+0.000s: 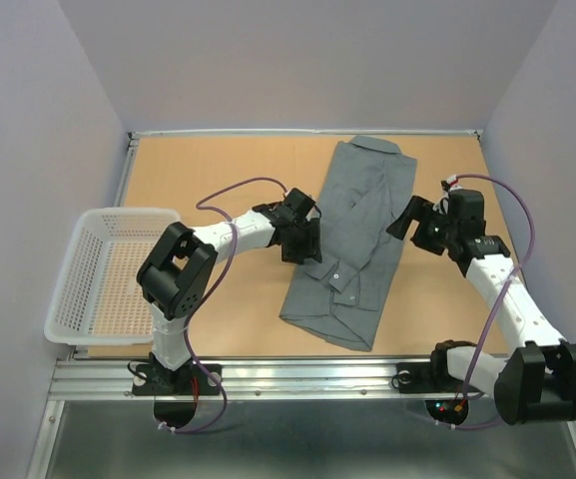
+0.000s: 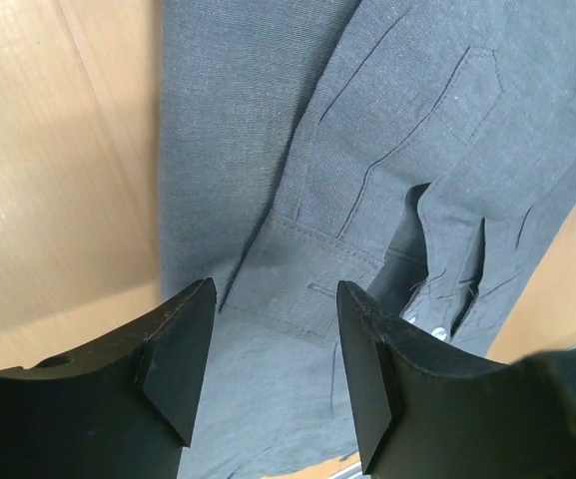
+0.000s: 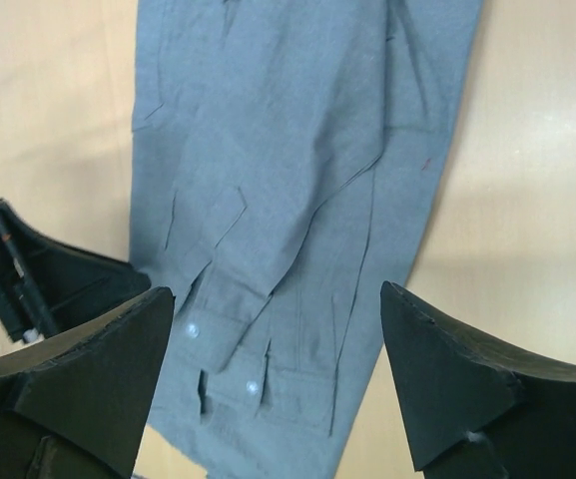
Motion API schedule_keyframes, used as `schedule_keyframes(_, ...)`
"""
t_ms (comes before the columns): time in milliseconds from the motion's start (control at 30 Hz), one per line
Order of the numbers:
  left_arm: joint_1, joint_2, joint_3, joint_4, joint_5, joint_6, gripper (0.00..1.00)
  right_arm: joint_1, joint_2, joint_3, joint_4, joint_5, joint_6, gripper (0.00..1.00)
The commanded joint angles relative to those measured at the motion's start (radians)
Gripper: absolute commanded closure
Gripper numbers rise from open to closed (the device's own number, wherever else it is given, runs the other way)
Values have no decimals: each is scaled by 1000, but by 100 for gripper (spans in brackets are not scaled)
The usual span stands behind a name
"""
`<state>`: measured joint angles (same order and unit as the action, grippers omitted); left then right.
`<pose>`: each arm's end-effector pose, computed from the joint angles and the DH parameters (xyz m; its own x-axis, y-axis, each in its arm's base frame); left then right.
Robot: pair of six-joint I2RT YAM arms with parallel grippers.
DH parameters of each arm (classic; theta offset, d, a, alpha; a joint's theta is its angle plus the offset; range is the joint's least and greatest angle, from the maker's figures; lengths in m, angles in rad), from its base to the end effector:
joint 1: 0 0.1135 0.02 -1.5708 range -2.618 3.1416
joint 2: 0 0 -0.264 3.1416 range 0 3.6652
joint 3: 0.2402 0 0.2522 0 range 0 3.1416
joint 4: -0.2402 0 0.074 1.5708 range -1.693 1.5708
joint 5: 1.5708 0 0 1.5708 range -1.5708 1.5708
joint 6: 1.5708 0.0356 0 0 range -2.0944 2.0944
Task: Fold and stack the long sleeve shirts
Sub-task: Fold the shirt
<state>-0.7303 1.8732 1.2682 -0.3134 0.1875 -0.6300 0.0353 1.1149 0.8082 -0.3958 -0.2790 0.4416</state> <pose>0.2938 -0.2720 0.1889 -0.9141 0.0416 -0.4033 0.2490 0.8427 -0.4774 0.2375 0.0182 0.2639 -0.6880 0.3868 -0.6140 0.0554 0.8716 0.4871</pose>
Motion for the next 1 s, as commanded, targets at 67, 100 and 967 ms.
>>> schedule_keyframes(67,-37,21,17,-35,-54,-77,38,34,-87,-9,-74,-9,-3,10)
schedule_keyframes(100,-40,29,19,-35,-60,-80,38,38,-96,-12,-78,4,-7,10)
schedule_keyframes(967,-146,204,105,-165,-258,-125,85,170,-135,-27,-92,47,-60,10)
